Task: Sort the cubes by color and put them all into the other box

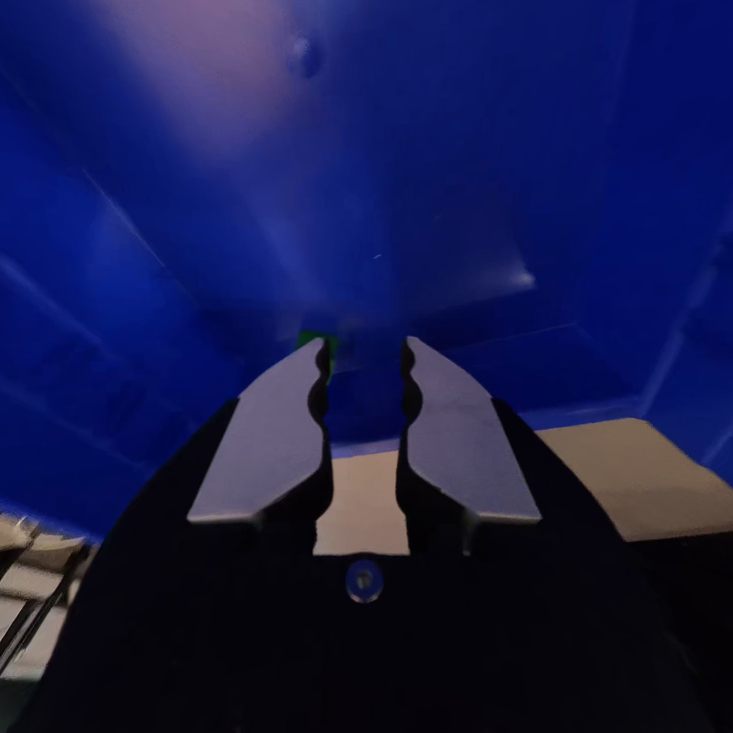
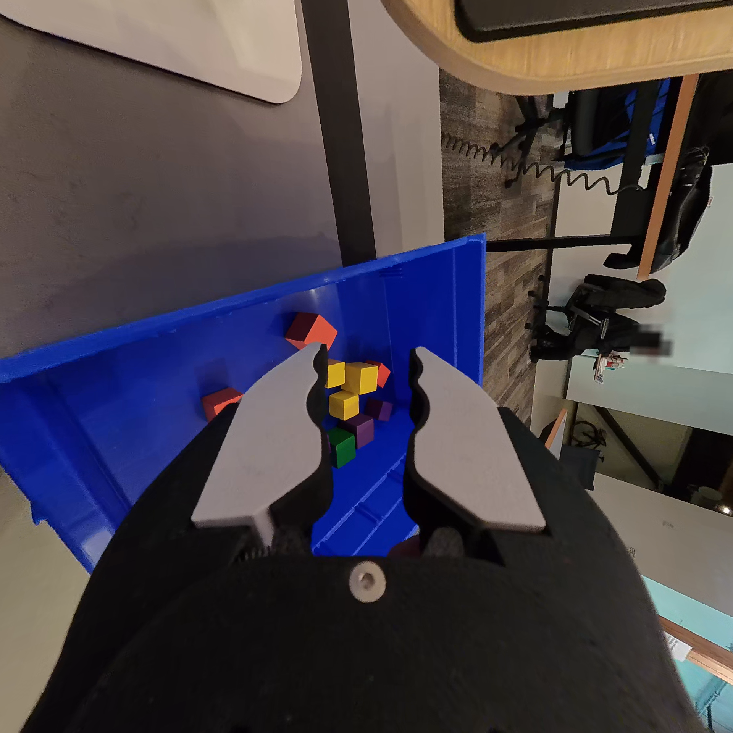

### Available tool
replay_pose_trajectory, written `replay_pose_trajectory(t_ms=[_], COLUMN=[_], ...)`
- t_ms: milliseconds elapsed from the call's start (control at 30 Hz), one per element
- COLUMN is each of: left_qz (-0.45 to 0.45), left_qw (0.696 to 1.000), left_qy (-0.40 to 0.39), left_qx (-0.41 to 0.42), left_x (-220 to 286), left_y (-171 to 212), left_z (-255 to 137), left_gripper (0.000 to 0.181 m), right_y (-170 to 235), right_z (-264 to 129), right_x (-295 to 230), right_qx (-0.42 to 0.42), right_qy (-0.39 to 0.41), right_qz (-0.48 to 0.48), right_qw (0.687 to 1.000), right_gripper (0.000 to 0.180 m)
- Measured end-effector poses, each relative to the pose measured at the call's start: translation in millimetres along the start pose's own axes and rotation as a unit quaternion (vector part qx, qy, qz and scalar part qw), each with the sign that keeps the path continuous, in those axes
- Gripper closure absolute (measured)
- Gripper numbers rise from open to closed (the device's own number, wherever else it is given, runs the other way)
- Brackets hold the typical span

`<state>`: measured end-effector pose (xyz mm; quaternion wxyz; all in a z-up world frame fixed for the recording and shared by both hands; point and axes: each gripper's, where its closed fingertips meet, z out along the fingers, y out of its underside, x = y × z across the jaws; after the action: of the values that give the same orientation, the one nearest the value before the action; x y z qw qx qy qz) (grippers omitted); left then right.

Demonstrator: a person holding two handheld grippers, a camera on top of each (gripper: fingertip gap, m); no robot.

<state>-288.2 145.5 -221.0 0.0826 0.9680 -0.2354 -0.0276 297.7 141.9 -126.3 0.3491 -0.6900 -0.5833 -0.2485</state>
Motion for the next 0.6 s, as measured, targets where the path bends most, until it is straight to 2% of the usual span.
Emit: replay_pose_trajectory(t_ms=[33,133,300,467,500,533,600], left_qz=[-0.005,-0.015,-0.03,-0.02,-0.016,-0.012,-0.005], left_qw=[1.0,0.998,0.995,0.996,0.996,0.996,0.995], left_qy=[-0.023,-0.042,-0.057,-0.026,-0.018,-0.017,-0.02], left_qx=[-0.009,-0.033,-0.073,-0.087,-0.089,-0.092,-0.094], left_x=[-8.7,-20.9,-37.1,-32.0,-30.0,-30.1,-30.2], left_y=[3.6,13.3,24.9,23.7,23.7,24.1,24.4], left_z=[-1.0,0.2,11.2,17.4,18.0,18.5,18.4], left_gripper=[0.139,0.118,0.118,0.142,0.155,0.159,0.159], right_y=[-0.1,-0.8,-3.8,-4.5,-4.3,-4.4,-4.8], right_z=[0.7,2.6,2.2,2.2,2.4,2.5,2.3], right_x=[-0.5,-2.6,-5.0,-5.8,-5.8,-6.0,-6.1], right_qx=[0.0,-0.002,0.0,0.0,0.0,0.0,-0.001], right_qy=[-0.001,-0.004,-0.005,-0.006,-0.006,-0.006,-0.006], right_qz=[-0.001,-0.003,-0.009,-0.011,-0.011,-0.011,-0.013], right_qw=[1.0,1.0,1.0,1.0,1.0,1.0,1.0], right_gripper=[0.141,0.141,0.141,0.141,0.141,0.141,0.141])
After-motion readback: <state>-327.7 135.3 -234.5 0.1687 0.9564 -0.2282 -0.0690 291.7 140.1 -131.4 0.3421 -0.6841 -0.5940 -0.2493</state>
